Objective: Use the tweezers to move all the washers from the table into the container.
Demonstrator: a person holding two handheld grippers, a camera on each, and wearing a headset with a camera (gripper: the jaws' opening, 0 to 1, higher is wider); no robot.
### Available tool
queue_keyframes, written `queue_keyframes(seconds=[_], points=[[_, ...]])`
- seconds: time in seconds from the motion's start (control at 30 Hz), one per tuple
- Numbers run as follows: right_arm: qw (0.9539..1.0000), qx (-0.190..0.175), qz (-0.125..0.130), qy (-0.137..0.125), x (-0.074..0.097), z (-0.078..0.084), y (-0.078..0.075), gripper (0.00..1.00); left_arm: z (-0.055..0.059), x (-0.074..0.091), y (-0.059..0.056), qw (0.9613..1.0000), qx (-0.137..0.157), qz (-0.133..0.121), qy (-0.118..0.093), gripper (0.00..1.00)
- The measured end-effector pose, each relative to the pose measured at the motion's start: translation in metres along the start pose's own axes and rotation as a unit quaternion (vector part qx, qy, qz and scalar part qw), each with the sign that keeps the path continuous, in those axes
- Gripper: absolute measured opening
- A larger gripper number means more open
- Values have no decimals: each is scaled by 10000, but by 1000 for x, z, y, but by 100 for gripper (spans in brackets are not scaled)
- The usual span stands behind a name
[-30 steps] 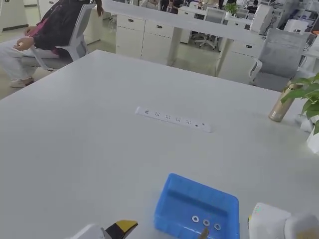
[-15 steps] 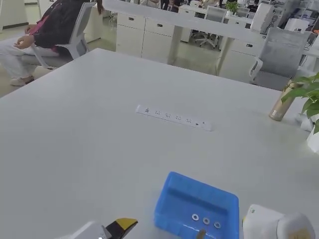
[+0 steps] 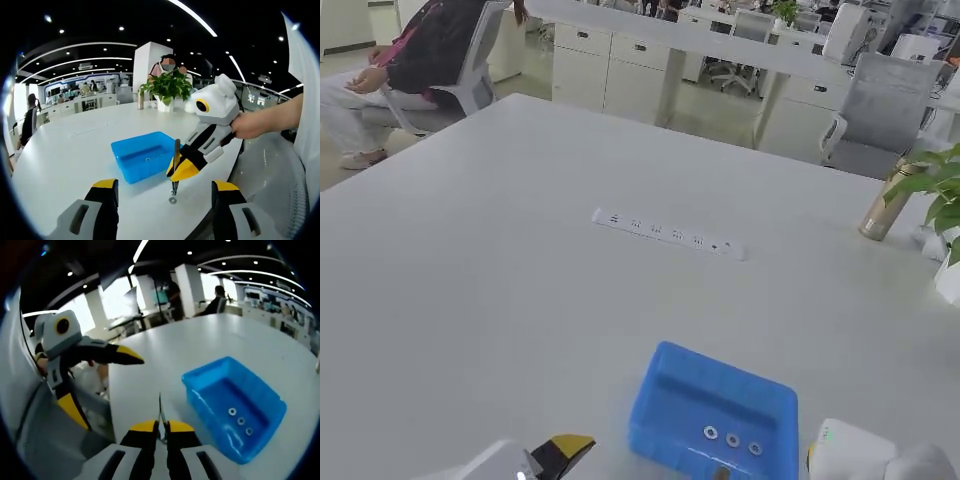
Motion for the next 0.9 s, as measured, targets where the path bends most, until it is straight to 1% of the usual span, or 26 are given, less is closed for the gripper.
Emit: queue_keyframes(seconds=[0.03, 0.1, 0.13, 0.23, 0.33, 0.37, 0.43, 0.57, 0.7, 0.77, 0.83, 0.9], points=[[10000, 23, -19, -14, 0, 0, 1, 4, 0, 0, 0, 10000, 0, 0, 0, 77], [9998, 206, -62, 40, 1, 0, 3, 4, 0, 0, 0, 10000, 10, -8, 5, 77], [9997, 238, -68, 49, 1, 0, 3, 4, 0, 0, 0, 10000, 15, -12, 1, 77], [9981, 570, -167, 147, 1, 2, 5, 4, 0, 0, 0, 10000, 16, -9, 1, 76], [9943, 983, -291, 282, 1, 3, 13, 4, 1, 0, -1, 10000, -9, 5, 16, 76], [9921, 1162, -343, 321, 0, 3, 15, 4, 1, 0, -1, 10000, -11, 7, 27, 76], [9885, 1415, -359, 383, -1, 3, 17, 3, 1, 0, -1, 10000, -20, 6, 39, 76], [9864, 1531, -457, 387, -3, 5, 21, 4, 1, 1, -1, 10000, -5, -3, 25, 76], [9854, 1604, -421, 390, -2, 5, 19, 3, 1, 0, -1, 10000, -19, 12, 29, 76], [9866, 1542, -352, 403, 0, 5, 17, 3, 0, 0, -1, 10000, -21, 5, 24, 76], [9905, 1302, -252, 363, 0, 5, 16, 3, 0, 0, -1, 10000, -9, -8, 13, 76], [9923, 1178, -199, 313, 1, 4, 16, 3, 0, 0, 0, 10000, -8, -20, 0, 76]])
Point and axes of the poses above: the centre of the closed fingertips' face, and the gripper's own axes: x roughly backward along the fingers, y roughly to its left, z roughly out of its underside, the point moved 6 cm from there along x, roughly backward along the fingers, and after that the axes turned 10 degrees about -y, right-handed, at the moved point
